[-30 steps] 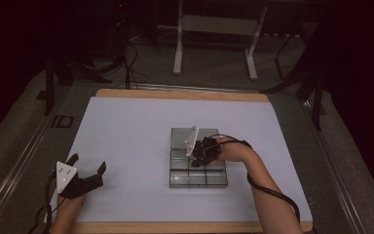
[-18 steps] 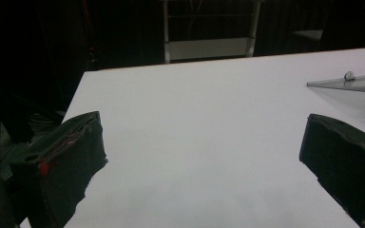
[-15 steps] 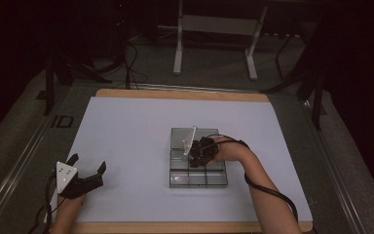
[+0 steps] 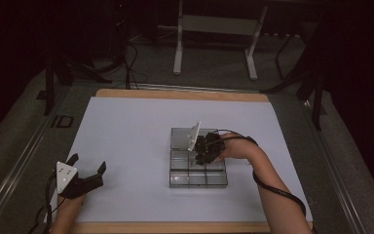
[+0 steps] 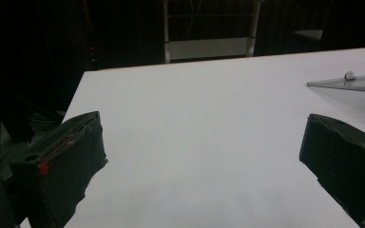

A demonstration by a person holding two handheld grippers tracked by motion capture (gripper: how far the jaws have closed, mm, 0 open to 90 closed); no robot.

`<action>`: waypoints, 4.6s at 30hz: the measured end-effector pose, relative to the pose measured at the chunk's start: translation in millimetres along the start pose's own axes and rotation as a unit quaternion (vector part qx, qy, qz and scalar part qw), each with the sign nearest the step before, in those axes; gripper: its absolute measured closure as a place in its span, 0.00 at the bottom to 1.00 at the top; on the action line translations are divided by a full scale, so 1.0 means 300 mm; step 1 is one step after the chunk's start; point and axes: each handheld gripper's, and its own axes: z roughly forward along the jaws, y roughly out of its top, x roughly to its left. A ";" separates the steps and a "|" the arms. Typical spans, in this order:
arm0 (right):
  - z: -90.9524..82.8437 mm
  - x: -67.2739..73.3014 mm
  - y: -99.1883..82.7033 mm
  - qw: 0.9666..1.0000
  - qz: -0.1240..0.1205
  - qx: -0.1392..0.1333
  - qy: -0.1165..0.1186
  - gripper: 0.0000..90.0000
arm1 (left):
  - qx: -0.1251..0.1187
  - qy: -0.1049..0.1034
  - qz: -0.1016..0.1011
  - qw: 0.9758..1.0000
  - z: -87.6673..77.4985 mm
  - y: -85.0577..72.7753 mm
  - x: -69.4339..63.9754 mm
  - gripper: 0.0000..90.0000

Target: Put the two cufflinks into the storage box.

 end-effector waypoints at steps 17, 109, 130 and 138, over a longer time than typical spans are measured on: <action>-0.114 0.032 -0.094 0.999 0.027 0.026 -0.018 0.83 | 0.000 0.000 0.000 1.000 0.000 0.000 0.000 0.02; -0.053 -0.059 -0.529 0.986 0.148 0.078 -0.019 1.00 | 0.000 0.002 0.002 1.000 -0.001 0.000 -0.002 0.02; -0.168 0.008 -0.366 0.995 0.075 0.054 -0.046 1.00 | 0.000 0.003 0.001 1.000 -0.001 0.000 -0.002 0.02; -0.193 0.027 -0.298 0.997 0.052 0.025 -0.055 1.00 | 0.000 0.003 0.001 1.000 -0.001 0.000 -0.002 0.02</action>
